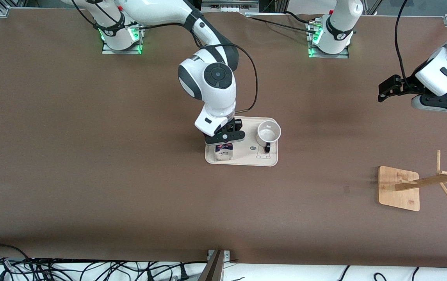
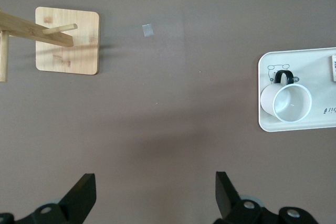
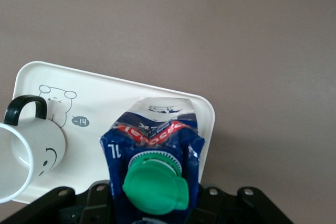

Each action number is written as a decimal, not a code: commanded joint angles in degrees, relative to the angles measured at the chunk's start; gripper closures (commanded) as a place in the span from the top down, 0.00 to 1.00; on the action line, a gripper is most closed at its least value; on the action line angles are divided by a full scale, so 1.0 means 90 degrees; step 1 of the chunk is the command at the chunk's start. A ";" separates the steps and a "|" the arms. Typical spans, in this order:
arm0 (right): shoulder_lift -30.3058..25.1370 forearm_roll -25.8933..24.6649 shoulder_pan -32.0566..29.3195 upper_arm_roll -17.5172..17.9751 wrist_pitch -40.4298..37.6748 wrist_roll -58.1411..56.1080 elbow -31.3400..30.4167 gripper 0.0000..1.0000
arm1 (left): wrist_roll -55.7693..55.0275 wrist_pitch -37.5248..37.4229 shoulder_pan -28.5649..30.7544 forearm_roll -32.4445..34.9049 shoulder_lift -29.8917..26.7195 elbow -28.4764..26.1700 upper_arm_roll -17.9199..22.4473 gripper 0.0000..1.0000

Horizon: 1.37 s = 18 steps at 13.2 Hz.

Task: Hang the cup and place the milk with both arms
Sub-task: 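Lift the milk carton with the right gripper and carry it off the tray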

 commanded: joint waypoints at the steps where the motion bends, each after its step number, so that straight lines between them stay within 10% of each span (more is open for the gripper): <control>1: -0.0434 0.0011 -0.0309 0.0006 -0.0461 -0.0278 -0.0004 0.39 | 0.0079 -0.0153 -0.0022 0.0124 0.0082 0.0205 -0.0004 1.00; 9: -0.1332 0.0510 -0.2379 -0.0033 -0.1487 -0.2836 -0.0646 0.45 | 0.0079 -0.0153 -0.0022 0.0124 0.0082 0.0195 -0.0004 1.00; 18: -0.2037 0.1191 -0.2810 -0.1224 -0.0679 -0.4672 -0.2971 0.45 | 0.0079 -0.0153 -0.0022 0.0114 0.0082 0.0205 -0.0004 1.00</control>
